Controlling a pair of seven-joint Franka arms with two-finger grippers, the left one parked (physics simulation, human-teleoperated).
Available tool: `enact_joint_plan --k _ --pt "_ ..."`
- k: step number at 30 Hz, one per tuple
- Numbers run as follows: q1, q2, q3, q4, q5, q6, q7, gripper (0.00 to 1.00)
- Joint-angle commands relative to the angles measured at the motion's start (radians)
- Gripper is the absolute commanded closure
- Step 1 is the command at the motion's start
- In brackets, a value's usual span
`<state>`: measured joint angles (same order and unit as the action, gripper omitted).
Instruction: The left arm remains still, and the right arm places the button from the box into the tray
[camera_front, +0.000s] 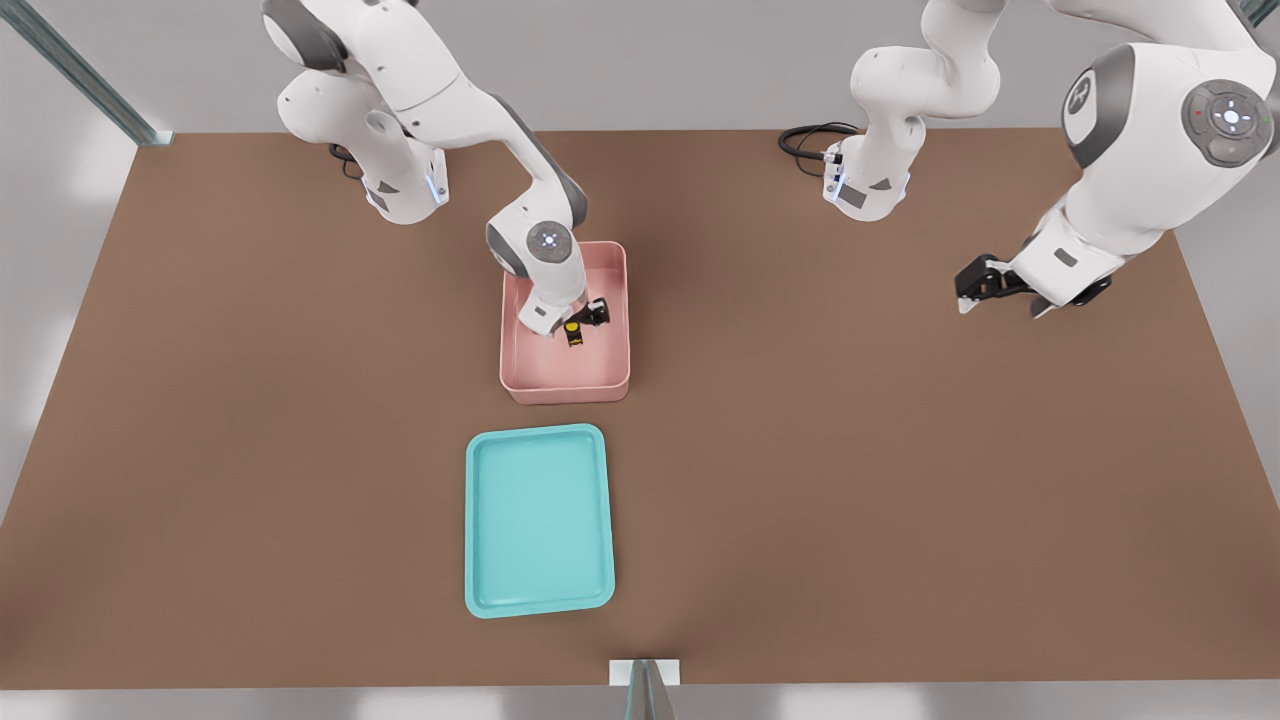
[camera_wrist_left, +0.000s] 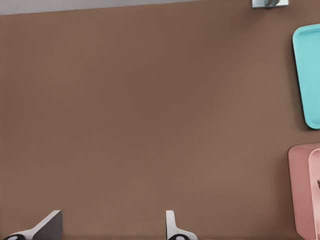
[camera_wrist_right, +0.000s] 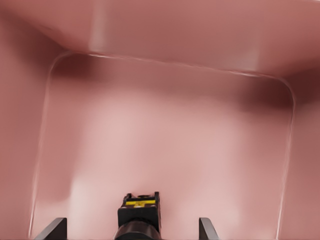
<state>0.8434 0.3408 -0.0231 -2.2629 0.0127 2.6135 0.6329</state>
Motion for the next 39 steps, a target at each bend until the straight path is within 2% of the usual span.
enact_joint_plan --k 1,8,9,10,11,14,16,18,20,22,23,24,26,30,32,34,35,36,39 --pt "0.000 0.001 0.000 -0.012 -0.057 0.042 0.002 0.00" --pt "0.000 0.020 0.009 -0.041 -0.060 0.068 0.008 0.01" --pt "0.000 0.021 0.009 -0.040 -0.060 0.068 0.013 0.13" --pt "0.000 0.027 0.009 -0.032 -0.056 0.068 0.019 0.41" --pt "0.000 0.038 0.009 -0.021 -0.046 0.068 0.022 0.57" --pt "-0.006 0.038 0.009 -0.010 -0.045 0.066 0.024 0.69" --pt "-0.014 0.037 0.009 -0.006 -0.045 0.065 0.025 0.70" --pt "-0.015 0.027 0.011 0.029 -0.045 0.033 0.022 0.70" --pt "-0.023 0.023 0.009 0.267 -0.005 -0.243 0.007 0.70" --pt "-0.079 0.049 0.003 0.442 0.012 -0.345 -0.177 0.70" --pt "-0.110 0.087 -0.006 0.561 0.012 -0.395 -0.258 0.70" --pt "-0.136 0.182 -0.034 0.678 0.012 -0.395 -0.350 0.70" --pt "-0.194 0.342 -0.035 0.876 0.027 -0.394 -0.466 0.70" --pt "-0.267 0.584 -0.046 1.134 0.038 -0.377 -0.614 0.70" --pt "-0.305 0.629 -0.047 1.206 0.076 -0.377 -0.706 0.69" --pt "-0.329 0.639 -0.072 1.221 0.110 -0.377 -0.815 0.68" --pt "-0.333 0.639 -0.107 1.221 0.148 -0.382 -0.881 0.67" --pt "-0.333 0.644 -0.110 1.224 0.156 -0.377 -0.881 0.00" --pt "-0.326 0.638 -0.107 1.330 0.196 -0.562 -0.694 0.00"
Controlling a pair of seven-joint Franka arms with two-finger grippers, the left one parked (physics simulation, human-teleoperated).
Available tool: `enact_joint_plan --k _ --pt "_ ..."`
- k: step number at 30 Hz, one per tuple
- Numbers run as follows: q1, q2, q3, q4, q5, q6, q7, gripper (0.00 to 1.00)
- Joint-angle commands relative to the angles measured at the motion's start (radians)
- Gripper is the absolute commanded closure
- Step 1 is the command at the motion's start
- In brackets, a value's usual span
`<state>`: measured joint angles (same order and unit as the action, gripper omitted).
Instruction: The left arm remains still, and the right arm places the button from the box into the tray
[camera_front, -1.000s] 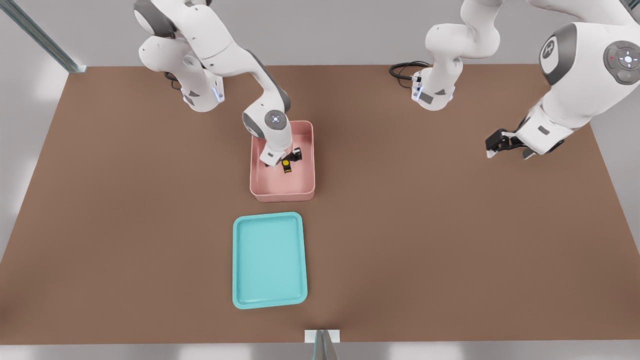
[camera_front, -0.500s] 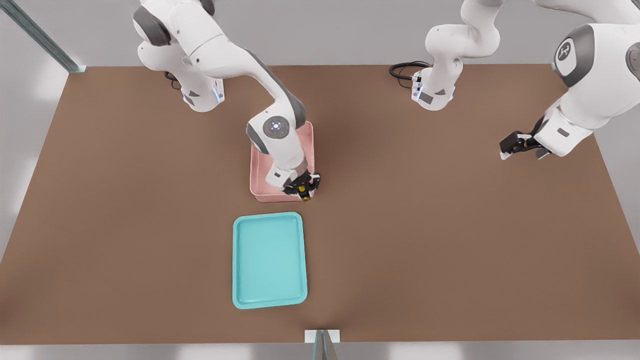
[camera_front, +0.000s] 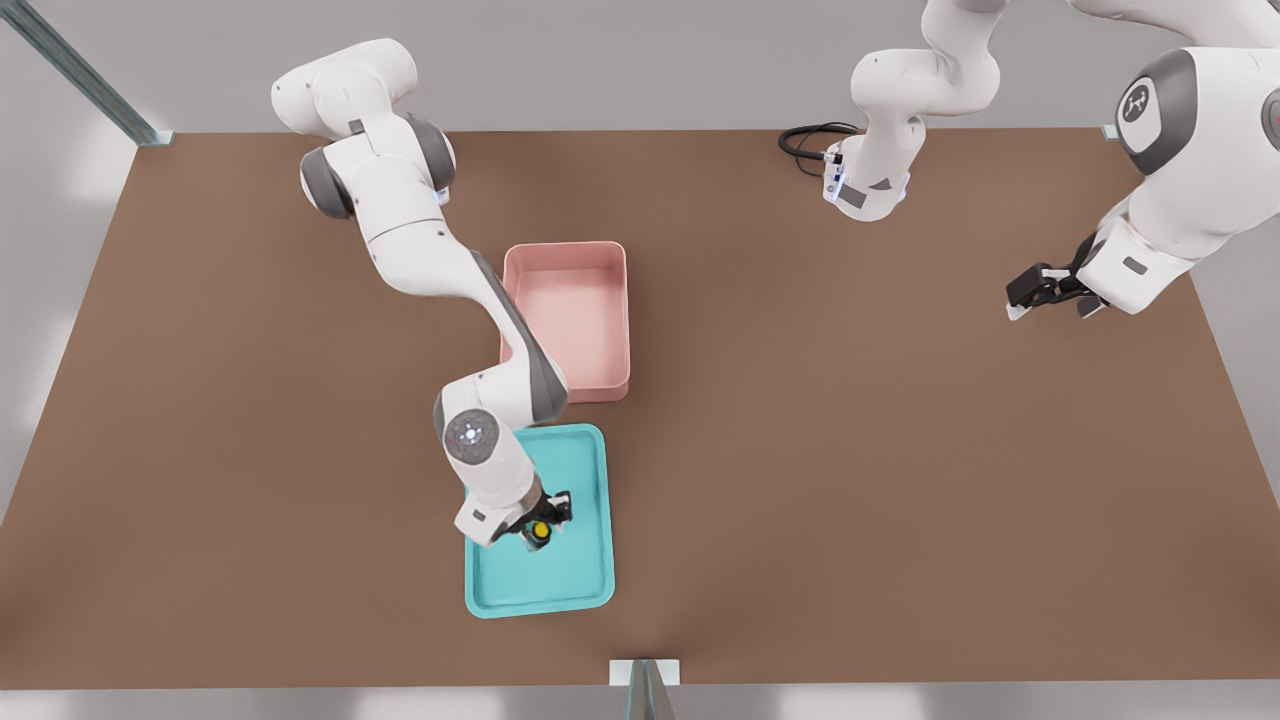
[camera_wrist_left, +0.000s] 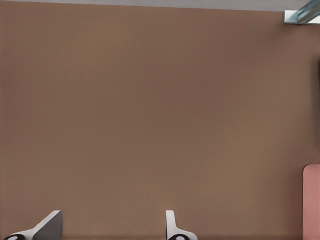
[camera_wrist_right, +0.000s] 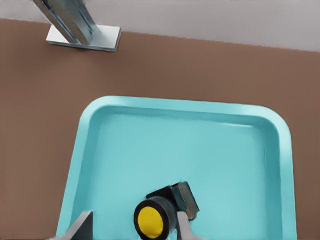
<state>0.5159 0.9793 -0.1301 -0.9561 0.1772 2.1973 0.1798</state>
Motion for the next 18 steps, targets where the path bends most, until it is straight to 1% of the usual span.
enact_joint_plan --k 1,2,3,4,5,6,7,8,9,10,18 --pt "0.001 -0.022 0.000 0.072 0.045 -0.237 -0.200 0.00" --pt "0.003 -0.111 -0.009 0.119 0.041 -0.404 -0.195 0.00" --pt "0.007 -0.235 -0.040 0.102 0.035 -0.563 -0.195 0.00" --pt "0.004 -0.306 -0.043 0.080 0.024 -0.671 -0.195 0.00" --pt "-0.002 -0.395 -0.043 0.039 -0.018 -0.751 -0.195 0.00" --pt "-0.022 -0.482 -0.063 0.005 -0.070 -0.893 -0.183 0.00" --pt "-0.123 -0.522 -0.074 -0.044 -0.074 -0.909 -0.253 0.00" --pt "-0.232 -0.554 -0.112 -0.046 -0.096 -0.910 -0.269 0.00" --pt "-0.272 -0.602 -0.105 -0.169 -0.117 -0.826 -0.272 0.00" --pt "-0.307 -0.755 -0.108 -0.414 -0.117 -0.656 -0.334 0.00" --pt "-0.309 -0.746 -0.108 -0.405 -0.116 -0.631 -0.327 0.00"
